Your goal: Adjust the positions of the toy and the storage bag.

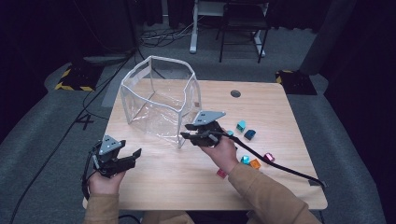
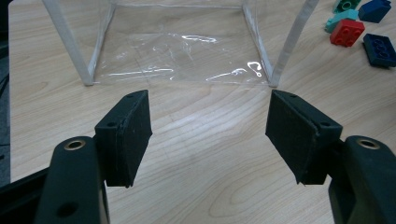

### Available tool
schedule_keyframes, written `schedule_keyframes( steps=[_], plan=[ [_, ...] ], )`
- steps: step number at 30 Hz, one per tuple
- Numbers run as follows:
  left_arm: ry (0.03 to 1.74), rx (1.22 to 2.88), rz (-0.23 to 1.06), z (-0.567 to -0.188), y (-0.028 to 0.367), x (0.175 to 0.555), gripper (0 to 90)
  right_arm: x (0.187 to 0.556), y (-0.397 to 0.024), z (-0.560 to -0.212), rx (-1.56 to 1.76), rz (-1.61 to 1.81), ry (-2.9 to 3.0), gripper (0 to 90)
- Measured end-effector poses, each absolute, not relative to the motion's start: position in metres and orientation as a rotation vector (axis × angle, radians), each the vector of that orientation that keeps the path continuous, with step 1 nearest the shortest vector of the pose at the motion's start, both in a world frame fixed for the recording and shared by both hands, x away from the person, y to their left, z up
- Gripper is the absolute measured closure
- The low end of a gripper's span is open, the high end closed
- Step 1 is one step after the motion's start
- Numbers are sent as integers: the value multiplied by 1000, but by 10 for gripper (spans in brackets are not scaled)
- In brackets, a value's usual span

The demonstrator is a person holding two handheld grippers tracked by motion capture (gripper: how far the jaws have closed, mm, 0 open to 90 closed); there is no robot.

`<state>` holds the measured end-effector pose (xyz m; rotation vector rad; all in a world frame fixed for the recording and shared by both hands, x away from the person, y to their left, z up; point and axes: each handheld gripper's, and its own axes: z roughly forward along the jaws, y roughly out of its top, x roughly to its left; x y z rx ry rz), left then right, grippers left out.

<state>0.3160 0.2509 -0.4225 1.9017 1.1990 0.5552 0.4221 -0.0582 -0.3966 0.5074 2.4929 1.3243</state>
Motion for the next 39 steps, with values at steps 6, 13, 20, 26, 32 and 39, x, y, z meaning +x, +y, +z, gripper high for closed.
schedule_keyframes(
  steps=[6,13,20,26,32,39],
  plan=[
    [1200,1909,548,-425,251,314,315,431,-41,-397,559,1304,2470,781],
    [1210,1896,549,-425,255,313,315,431,-45,-394,592,1317,2516,875],
    [1217,1895,550,-426,253,313,315,404,-69,-390,521,1287,2565,875],
    [1218,1907,550,-427,250,314,315,376,-100,-389,509,1294,2596,876],
    [1200,1930,527,-430,242,314,314,352,-128,-388,530,1313,2627,876],
    [1138,1943,469,-432,233,307,312,322,-155,-388,520,1322,2637,876]
  ],
)
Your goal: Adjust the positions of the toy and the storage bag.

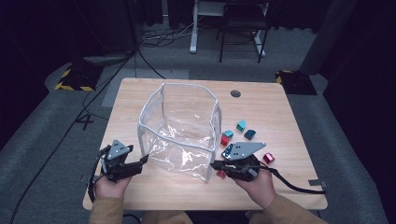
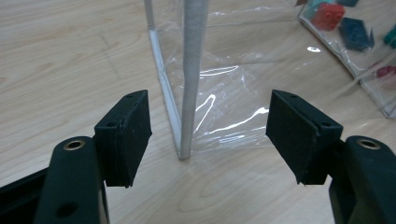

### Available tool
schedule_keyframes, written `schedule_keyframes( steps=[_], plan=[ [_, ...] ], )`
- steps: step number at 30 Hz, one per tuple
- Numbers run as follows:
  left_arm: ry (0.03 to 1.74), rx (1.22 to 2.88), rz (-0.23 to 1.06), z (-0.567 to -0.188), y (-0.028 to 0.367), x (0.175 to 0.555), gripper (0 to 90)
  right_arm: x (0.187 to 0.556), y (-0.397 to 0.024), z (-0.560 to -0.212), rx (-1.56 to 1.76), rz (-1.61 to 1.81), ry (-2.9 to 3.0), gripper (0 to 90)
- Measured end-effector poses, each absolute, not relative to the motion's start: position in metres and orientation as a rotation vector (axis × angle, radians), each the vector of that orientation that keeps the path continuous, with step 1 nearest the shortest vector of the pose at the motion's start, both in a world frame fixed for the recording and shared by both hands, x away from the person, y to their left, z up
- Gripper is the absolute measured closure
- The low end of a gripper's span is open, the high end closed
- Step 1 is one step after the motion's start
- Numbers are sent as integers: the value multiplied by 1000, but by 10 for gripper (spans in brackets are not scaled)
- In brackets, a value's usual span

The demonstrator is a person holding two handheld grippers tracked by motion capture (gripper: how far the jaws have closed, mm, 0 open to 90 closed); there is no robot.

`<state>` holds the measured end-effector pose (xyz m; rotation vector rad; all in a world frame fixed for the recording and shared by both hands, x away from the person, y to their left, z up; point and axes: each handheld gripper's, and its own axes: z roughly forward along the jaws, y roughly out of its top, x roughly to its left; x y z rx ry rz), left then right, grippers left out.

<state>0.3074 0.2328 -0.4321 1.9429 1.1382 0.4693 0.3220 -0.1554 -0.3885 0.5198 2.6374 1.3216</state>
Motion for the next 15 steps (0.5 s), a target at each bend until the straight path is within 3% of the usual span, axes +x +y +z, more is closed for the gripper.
schedule_keyframes(
  steps=[15],
  plan=[
    [1060,1992,363,-436,216,291,302,276,-204,-393,579,1400,2642,875]
  ],
)
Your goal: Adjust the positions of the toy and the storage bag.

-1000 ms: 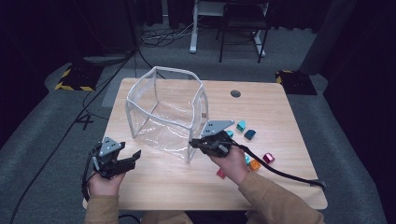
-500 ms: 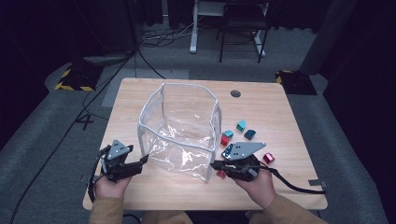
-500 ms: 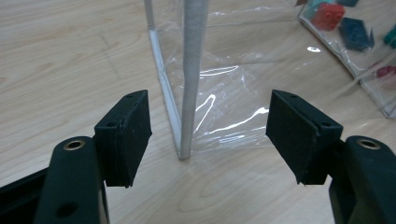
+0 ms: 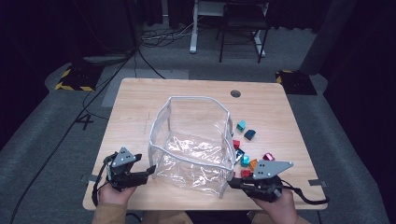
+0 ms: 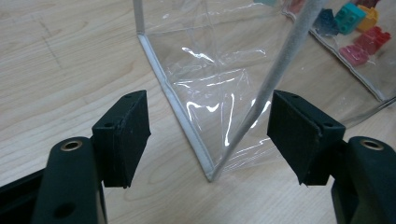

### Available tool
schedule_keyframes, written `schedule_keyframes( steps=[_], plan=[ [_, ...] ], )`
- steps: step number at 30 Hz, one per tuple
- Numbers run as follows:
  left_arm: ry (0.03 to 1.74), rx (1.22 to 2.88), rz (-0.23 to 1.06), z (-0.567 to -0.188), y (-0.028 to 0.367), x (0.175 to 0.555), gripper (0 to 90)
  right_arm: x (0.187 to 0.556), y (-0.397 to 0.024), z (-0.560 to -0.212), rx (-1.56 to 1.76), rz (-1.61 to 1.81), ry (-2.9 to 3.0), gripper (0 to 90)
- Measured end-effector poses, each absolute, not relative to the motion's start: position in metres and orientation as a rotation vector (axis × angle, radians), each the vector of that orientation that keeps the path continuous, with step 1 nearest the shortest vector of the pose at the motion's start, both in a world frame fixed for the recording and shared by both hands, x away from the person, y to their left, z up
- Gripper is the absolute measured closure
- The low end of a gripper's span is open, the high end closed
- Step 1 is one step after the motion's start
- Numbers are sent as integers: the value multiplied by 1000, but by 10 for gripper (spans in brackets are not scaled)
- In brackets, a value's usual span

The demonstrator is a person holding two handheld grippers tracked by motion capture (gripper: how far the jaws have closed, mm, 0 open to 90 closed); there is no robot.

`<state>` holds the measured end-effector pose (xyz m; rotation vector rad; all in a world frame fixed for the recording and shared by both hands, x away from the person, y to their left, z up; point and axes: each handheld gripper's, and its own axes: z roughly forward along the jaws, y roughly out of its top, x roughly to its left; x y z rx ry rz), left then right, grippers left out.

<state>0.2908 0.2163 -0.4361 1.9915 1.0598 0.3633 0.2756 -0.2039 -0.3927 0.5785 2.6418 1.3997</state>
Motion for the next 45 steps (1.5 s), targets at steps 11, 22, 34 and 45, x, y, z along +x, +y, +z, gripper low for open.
schedule_keyframes(
  steps=[11,22,34,45],
  plan=[
    [1035,2008,320,-441,221,281,293,274,-219,-382,566,1422,2598,647],
    [1104,2075,393,-467,242,287,291,297,-265,-367,719,1359,2365,511],
    [1164,2172,444,-495,247,306,292,332,-298,-368,847,1292,2266,493],
    [1152,2119,439,-504,253,311,274,358,-299,-371,883,1233,2263,496]
  ],
)
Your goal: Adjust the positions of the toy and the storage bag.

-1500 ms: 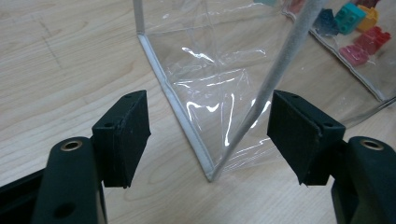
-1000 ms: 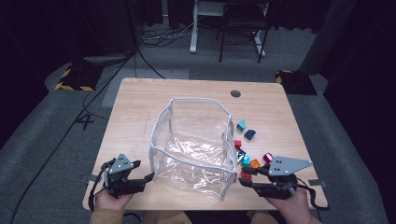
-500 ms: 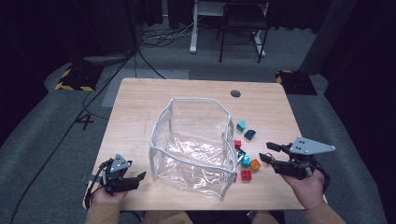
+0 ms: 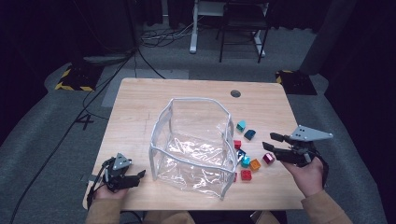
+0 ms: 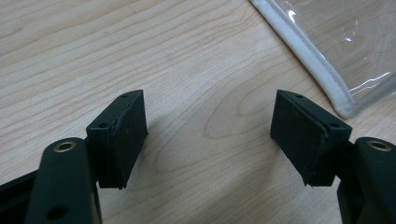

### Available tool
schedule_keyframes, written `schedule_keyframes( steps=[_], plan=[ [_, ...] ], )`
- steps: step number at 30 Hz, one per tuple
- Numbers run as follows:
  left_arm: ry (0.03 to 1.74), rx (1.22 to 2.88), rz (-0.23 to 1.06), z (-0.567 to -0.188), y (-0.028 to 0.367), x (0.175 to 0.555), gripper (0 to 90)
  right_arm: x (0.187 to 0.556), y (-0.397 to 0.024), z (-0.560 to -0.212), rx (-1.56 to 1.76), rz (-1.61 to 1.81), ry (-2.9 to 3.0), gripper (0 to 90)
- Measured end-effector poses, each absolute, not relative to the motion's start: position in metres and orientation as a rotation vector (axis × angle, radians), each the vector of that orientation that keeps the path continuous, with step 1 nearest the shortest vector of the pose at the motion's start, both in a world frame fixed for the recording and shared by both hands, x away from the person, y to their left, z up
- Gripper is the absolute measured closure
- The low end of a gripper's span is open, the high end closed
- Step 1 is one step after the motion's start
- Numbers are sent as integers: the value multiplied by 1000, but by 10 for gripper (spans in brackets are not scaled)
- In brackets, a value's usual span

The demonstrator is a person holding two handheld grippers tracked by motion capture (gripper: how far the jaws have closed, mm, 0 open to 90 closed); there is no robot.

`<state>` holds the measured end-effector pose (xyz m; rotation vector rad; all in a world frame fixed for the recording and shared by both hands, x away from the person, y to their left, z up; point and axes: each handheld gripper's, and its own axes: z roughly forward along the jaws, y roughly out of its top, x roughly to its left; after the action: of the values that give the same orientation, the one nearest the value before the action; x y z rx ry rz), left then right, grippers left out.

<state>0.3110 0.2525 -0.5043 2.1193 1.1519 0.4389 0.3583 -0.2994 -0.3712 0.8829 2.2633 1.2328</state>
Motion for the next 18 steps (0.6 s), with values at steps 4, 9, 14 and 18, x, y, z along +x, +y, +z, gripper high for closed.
schedule_keyframes(
  steps=[4,9,14,18],
  plan=[
    [1148,2124,438,-504,253,312,266,378,-296,-373,891,1201,2263,496],
    [1150,2121,441,-504,253,312,262,404,-292,-378,914,1191,2273,496],
    [1168,2112,443,-505,251,313,256,425,-289,-382,944,1195,2267,495],
    [1170,2113,442,-504,251,313,256,440,-285,-386,961,1195,2280,483]
  ],
)
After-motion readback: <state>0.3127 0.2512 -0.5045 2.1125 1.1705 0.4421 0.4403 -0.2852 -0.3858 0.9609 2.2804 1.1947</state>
